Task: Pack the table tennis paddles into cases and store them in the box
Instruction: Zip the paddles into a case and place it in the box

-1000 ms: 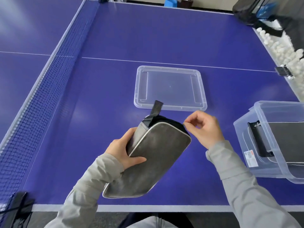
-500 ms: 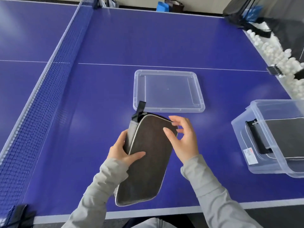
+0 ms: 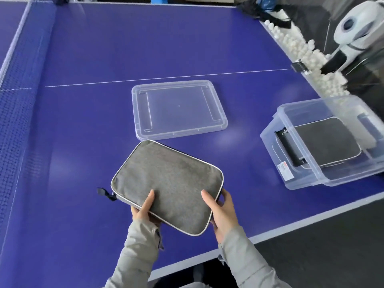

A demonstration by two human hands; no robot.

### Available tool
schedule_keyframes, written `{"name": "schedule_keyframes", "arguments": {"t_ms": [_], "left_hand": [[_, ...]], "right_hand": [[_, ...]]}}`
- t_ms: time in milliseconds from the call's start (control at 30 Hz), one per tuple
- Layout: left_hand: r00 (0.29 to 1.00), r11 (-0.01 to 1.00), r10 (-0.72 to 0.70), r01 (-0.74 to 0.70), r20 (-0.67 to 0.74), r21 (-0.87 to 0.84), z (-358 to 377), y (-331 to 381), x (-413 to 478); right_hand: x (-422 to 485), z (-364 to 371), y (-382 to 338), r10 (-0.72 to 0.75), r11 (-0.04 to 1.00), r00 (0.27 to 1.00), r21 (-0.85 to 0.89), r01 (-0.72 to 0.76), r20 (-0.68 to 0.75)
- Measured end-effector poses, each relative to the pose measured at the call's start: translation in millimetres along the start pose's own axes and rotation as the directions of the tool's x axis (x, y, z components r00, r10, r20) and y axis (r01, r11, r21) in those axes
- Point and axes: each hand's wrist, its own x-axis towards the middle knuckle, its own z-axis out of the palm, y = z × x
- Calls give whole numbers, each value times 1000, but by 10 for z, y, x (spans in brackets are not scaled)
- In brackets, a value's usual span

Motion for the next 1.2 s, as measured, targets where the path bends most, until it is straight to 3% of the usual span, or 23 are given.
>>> {"name": "schedule_keyframes", "arguments": {"t_ms": [167,300,433,533,633,800,967,1067,1200], "left_hand": [[981,994,-104,97,162,56,84,-54,-212],[977,980,-164,146,137,134,76,35,-231],[964,969,-129,73,231,235,70,111,-222],[910,875,-118,-95,398,474,217,-78,-409],[863,797,-101,-228,496,559,500,-464,-709],[858,747,-19,-328,513,578,889,-1239,-1211],[854,707,70,-407,515,579,1194,-1909,-1611],[862,695,138,-435,488,572,1416,-2124,-1771],[815,658,230,-533,532,532,1810,-2235,-1881]], "right_hand": [[-10,-344,-155,-86,996,995,7,87,-46],[-28,-801,-384,-119,992,993,31,120,-18],[-82,-1415,-588,-149,989,988,12,149,45],[-143,-1925,-701,-160,987,984,19,159,78],[-232,-2450,-810,-169,985,982,-15,170,79],[-392,-3315,-1050,-256,962,967,-100,252,-20],[-448,-3990,-1283,-426,894,895,-211,395,-130],[-402,-4244,-1455,-468,869,874,-248,428,-131],[-235,-4495,-1765,-510,835,858,-271,479,-58]]}}
